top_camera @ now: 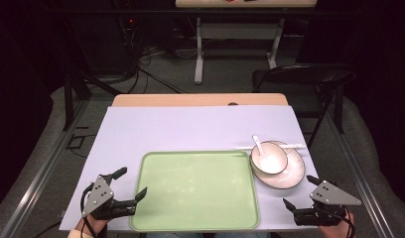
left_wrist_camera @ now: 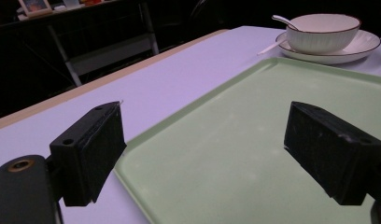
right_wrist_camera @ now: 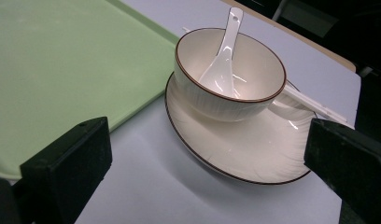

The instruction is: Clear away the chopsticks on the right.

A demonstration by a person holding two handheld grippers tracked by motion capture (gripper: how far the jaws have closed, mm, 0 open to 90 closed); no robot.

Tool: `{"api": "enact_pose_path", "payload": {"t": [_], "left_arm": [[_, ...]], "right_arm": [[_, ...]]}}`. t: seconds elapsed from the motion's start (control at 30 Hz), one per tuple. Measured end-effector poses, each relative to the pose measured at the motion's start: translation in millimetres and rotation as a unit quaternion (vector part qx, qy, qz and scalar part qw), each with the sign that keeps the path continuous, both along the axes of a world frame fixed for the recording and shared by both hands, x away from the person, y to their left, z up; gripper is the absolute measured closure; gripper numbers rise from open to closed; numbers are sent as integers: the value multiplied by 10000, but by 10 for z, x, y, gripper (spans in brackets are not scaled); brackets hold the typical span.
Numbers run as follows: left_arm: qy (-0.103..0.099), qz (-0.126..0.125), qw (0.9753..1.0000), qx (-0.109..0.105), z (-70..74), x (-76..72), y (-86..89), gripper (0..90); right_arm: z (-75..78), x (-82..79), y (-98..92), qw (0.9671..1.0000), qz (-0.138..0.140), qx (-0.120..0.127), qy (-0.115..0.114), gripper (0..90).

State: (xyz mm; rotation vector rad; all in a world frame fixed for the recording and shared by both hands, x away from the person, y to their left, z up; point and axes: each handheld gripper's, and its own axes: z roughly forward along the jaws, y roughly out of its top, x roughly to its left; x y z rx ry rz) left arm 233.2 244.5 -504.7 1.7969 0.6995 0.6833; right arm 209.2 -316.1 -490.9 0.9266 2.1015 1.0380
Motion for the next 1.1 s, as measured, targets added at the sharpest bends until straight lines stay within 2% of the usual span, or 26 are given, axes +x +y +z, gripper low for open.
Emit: {"api": "enact_pose_path", "payload": {"t": [0.27,0.4,0.53,0.77,0.8,0.83,0.87,0.93,0.97,1.0,1.07,1.1], "left_arm": [[18,-17,10000,48,2,5,-9,122],[23,13,10000,25,1,3,-1,122],[13,-23,10000,-21,2,-3,8,122],[44,-26,9996,-276,17,-6,6,121],[113,-57,9989,-442,31,-15,3,108],[309,-135,9966,-745,36,-25,-1,108],[387,-214,9962,-755,40,-34,-13,56],[266,24,9987,-431,31,-61,-63,61],[274,25,9989,-377,28,-54,-59,77],[321,28,9987,-394,30,-42,-37,79],[353,299,9972,-594,32,-32,12,75],[298,391,9968,-630,34,-33,32,63]], "right_arm": [[-1,15,-11,9999,33,-55,93,0],[12,15,-16,10000,28,-31,72,0],[12,27,-12,9999,46,-54,156,0],[12,36,-16,9998,61,-50,192,0],[12,36,-15,9998,68,-37,195,0],[12,36,-15,9998,68,-37,195,0],[11,42,-12,9998,72,-64,194,0],[9,46,-12,9998,75,-63,197,0],[10,49,-11,9998,68,-68,197,0],[9,51,-11,9997,78,-67,206,0],[9,49,-12,9997,83,-72,199,0],[11,45,-13,9998,83,-72,183,0]]}}
